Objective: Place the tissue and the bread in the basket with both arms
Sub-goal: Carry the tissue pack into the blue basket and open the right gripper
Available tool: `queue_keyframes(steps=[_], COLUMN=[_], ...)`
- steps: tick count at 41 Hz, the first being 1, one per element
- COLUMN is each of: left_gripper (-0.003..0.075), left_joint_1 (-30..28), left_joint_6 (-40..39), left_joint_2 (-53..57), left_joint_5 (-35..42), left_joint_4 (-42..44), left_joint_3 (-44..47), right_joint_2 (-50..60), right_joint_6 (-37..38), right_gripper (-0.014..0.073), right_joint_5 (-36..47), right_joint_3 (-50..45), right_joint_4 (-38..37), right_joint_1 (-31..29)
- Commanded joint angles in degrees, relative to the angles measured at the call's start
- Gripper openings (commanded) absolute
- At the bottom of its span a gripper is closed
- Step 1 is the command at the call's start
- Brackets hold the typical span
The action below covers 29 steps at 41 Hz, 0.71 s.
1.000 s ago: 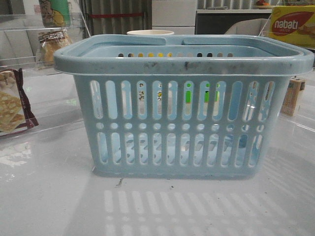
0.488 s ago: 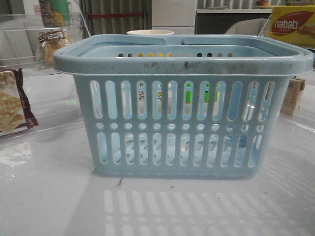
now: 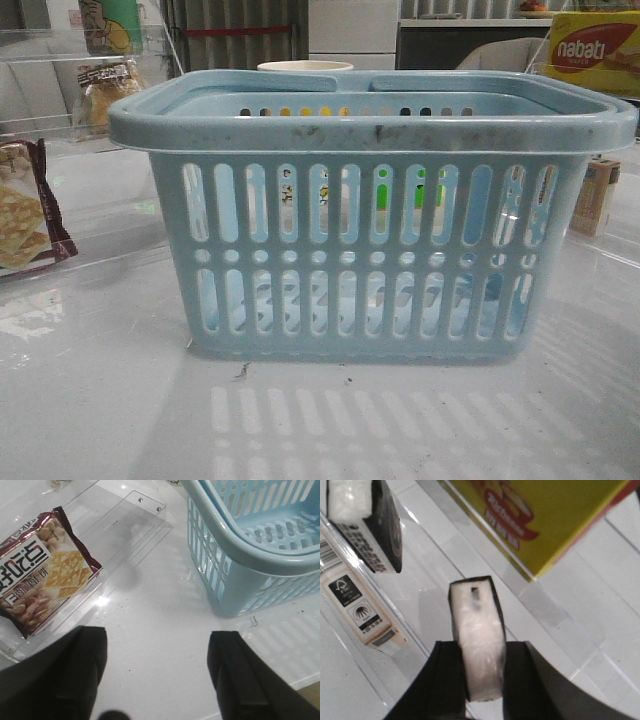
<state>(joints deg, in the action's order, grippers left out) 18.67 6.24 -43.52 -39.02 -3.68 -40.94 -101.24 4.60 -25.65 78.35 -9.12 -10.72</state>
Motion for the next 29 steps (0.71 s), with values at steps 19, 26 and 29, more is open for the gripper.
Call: queue_keyframes(steps=[19,26,29], left_gripper=[0.0488,0.0488,0.0488], left_joint_1=[0.5,0.5,0.5], left_joint_6=[-0.1,-0.1,-0.1], left_joint_2=[0.1,0.1,0.1], left_joint_5=[4.1,4.1,4.1], left_joint_4=[-0.3,-0.3,-0.3], left_joint_3=[-1.6,-1.6,-1.6], right_joint_2=[22.8,22.4,21.4], right_joint_6=[-0.5,-0.5,-0.5], right_gripper=[0.0175,0.0175,0.0175], right_joint_5=[-9.2,-10.9,-10.8], right_joint_3=[2.2,2.1,2.1], right_joint_4=[4.2,6.7,7.1], right_joint_1=[17.8,27.9,30.8])
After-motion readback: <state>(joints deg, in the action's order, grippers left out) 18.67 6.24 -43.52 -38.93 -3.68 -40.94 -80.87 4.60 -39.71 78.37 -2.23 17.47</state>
